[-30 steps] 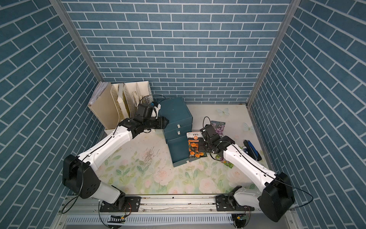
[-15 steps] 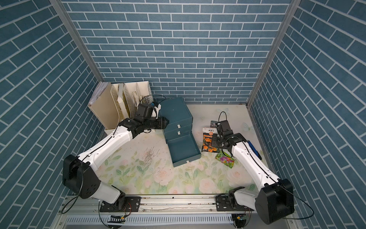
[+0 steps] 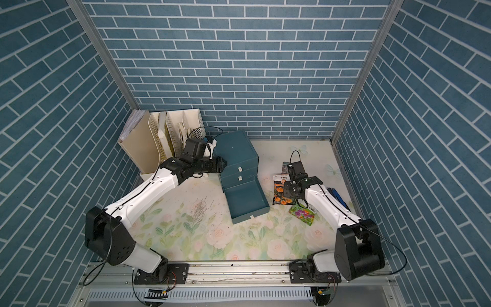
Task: Take the seed bags out of the drawer
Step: Place the seed packet at the center of the board.
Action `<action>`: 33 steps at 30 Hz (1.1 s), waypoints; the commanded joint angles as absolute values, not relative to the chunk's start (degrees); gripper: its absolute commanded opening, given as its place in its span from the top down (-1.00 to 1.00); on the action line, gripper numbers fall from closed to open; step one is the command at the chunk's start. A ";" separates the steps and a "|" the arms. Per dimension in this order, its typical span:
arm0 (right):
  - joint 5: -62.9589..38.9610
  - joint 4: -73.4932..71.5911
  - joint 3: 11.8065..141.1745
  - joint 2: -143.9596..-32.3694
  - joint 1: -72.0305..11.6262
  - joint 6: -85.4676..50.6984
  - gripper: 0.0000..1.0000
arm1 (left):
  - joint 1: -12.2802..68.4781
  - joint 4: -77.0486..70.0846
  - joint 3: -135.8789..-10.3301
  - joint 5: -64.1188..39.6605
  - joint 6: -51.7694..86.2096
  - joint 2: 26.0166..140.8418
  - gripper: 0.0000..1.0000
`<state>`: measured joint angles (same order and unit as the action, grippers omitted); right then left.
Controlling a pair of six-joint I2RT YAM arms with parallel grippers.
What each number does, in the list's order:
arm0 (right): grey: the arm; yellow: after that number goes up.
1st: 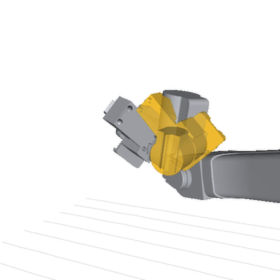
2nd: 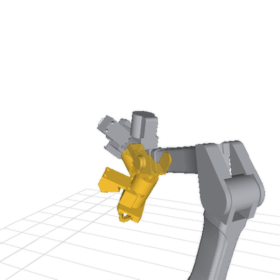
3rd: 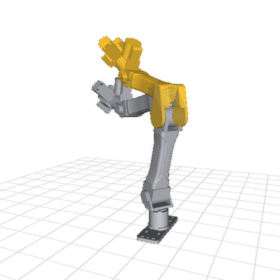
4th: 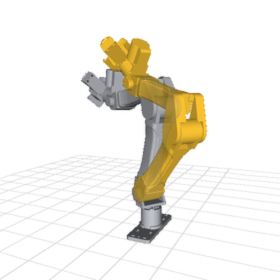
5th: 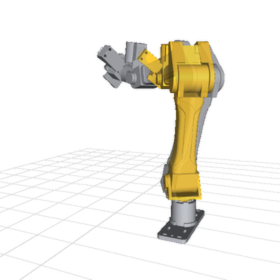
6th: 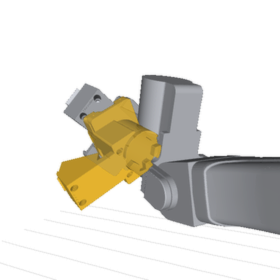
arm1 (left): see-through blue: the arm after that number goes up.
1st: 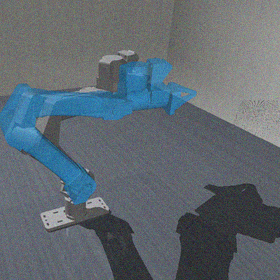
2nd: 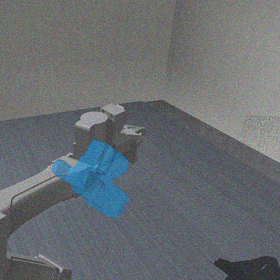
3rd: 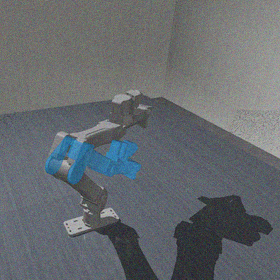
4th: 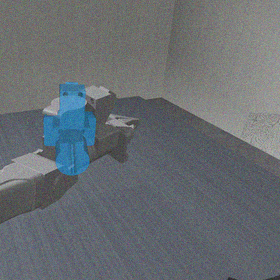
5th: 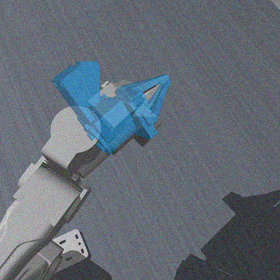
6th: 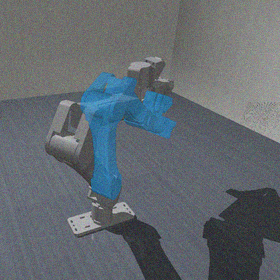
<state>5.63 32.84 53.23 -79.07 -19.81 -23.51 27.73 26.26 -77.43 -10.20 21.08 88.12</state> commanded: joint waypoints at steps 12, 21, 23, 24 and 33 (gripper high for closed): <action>8.51 26.20 55.76 -86.45 -19.77 -18.12 1.00 | 29.23 36.20 -76.37 -12.41 18.84 91.68 -0.23; 8.43 22.84 63.38 -94.46 -19.77 -18.36 1.00 | 29.30 36.30 -75.89 -12.39 19.08 91.58 -0.23; 8.18 22.01 65.82 -96.76 -19.77 -18.54 1.00 | 29.26 36.42 -75.92 -12.30 19.08 91.58 -0.23; 8.00 21.77 67.05 -97.78 -19.75 -18.63 1.00 | 29.27 36.39 -76.01 -12.28 19.11 91.58 -0.23; 6.23 21.42 79.34 -108.97 -19.82 -18.96 1.00 | 29.27 36.74 -75.75 -12.00 19.29 91.51 -0.23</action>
<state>6.96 21.63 76.34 -106.37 -19.81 -19.42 27.73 26.65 -78.08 -10.13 21.15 88.68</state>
